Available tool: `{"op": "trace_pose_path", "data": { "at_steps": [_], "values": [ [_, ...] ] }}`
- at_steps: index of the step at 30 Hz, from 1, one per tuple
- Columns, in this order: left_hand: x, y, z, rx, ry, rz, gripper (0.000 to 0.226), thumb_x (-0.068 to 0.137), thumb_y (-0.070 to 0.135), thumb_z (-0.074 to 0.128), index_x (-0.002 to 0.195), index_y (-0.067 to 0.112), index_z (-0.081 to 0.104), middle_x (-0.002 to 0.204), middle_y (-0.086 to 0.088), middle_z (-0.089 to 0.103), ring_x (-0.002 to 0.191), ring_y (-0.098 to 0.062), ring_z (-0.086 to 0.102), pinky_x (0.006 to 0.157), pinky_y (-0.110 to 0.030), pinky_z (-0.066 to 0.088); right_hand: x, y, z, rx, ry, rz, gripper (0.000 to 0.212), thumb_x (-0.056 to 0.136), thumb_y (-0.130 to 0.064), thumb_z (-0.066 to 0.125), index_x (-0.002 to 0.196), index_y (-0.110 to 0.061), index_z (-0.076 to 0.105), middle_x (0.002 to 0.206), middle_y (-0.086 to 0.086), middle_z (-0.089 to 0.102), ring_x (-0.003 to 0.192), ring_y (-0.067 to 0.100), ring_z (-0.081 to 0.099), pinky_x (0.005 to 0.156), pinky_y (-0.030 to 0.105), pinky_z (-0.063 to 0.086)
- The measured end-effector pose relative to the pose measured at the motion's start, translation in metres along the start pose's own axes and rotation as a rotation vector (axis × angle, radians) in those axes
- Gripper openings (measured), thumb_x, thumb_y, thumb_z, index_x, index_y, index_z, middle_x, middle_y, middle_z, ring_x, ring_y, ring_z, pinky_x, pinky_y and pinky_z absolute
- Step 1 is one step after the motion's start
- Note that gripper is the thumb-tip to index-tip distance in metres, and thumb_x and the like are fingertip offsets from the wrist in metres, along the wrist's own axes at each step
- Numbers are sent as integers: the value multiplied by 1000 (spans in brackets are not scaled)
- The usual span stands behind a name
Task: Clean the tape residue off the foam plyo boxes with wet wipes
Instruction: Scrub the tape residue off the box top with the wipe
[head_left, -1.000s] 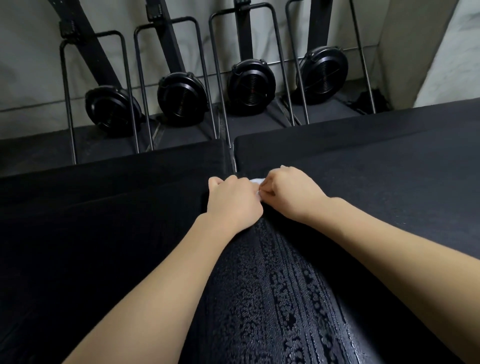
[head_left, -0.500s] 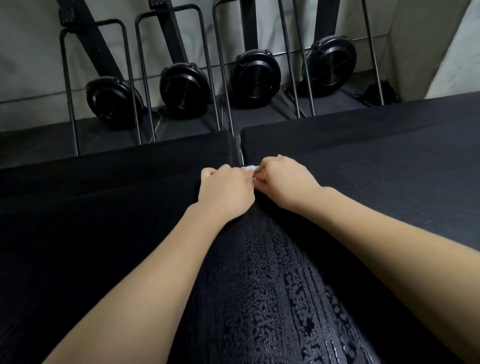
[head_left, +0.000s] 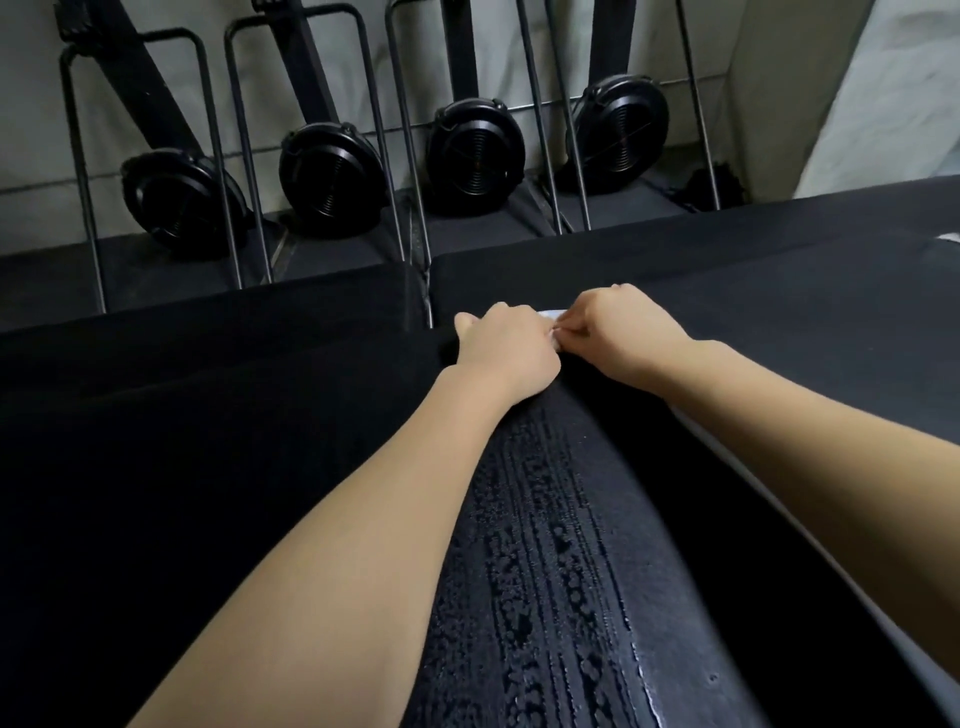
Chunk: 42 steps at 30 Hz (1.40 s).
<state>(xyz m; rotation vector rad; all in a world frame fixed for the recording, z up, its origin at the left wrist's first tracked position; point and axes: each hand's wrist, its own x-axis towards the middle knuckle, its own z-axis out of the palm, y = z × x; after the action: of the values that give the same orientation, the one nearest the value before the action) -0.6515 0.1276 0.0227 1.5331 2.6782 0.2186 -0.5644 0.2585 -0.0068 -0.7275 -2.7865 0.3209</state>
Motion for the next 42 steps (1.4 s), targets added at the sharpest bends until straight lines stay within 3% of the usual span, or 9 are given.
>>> {"op": "trace_pose_path", "data": {
  "at_steps": [4, 7, 14, 17, 22, 25, 33, 38, 42],
  "values": [
    [-32, 4, -2, 36, 23, 62, 33, 99, 39, 42, 88, 28, 71, 77, 7, 56, 88, -23, 51, 92, -41, 33, -42, 1, -5, 42, -6, -68, 29, 94, -42, 63, 85, -19, 79, 92, 0, 72, 85, 24, 67, 96, 38, 49],
    [-64, 4, 2, 75, 53, 138, 33, 99, 39, 41, 101, 32, 73, 67, 7, 48, 82, -20, 49, 90, -40, 36, -78, -5, -7, 19, -3, -132, 34, 95, -46, 59, 88, -20, 80, 98, -3, 73, 89, 19, 67, 115, 36, 33],
    [-61, 3, 8, 163, 108, 164, 39, 104, 38, 31, 120, 31, 66, 66, 9, 30, 94, -19, 51, 83, -37, 31, -67, -10, 3, -15, 46, -138, 27, 99, -35, 59, 93, -19, 80, 106, 0, 68, 99, 23, 65, 120, 39, 26],
    [-36, -2, 7, 112, 124, 104, 39, 105, 36, 29, 124, 30, 63, 74, 8, 45, 94, -20, 48, 82, -39, 32, -38, -5, 5, -13, 57, -106, 29, 98, -38, 59, 93, -18, 79, 107, -1, 68, 98, 25, 64, 115, 40, 34],
    [12, -4, 6, 77, 76, 15, 36, 102, 26, 32, 117, 26, 64, 112, 1, 62, 110, -24, 49, 86, -41, 30, 10, -2, 2, 46, 27, 25, 37, 85, -49, 52, 86, -19, 74, 95, 2, 69, 88, 28, 64, 77, 43, 57],
    [24, -2, 7, 38, 44, -13, 40, 98, 22, 34, 122, 32, 64, 108, 3, 61, 112, -25, 49, 84, -40, 27, 21, 1, 5, 49, 31, 37, 41, 84, -46, 46, 81, -15, 73, 89, 6, 69, 83, 29, 64, 76, 44, 57],
    [-35, 12, 3, 101, 85, 42, 37, 101, 33, 35, 98, 24, 70, 78, 7, 46, 87, -21, 46, 90, -43, 37, -42, -4, -4, 73, 23, -45, 34, 90, -35, 55, 76, -11, 75, 84, 7, 70, 79, 28, 65, 73, 41, 55],
    [-101, 20, 6, 89, 58, 137, 36, 101, 42, 37, 107, 35, 72, 66, 8, 44, 80, -18, 47, 88, -41, 39, -122, -13, -5, 152, 11, -106, 19, 94, -32, 69, 89, -19, 81, 106, -3, 73, 95, 19, 68, 113, 42, 37],
    [-140, 28, 8, 119, 51, 191, 38, 103, 44, 35, 113, 35, 71, 67, 8, 43, 83, -18, 48, 87, -39, 39, -166, -23, -7, 144, 29, -134, 18, 97, -32, 66, 103, -26, 81, 111, -7, 71, 99, 14, 67, 120, 39, 28]
  ]
}}
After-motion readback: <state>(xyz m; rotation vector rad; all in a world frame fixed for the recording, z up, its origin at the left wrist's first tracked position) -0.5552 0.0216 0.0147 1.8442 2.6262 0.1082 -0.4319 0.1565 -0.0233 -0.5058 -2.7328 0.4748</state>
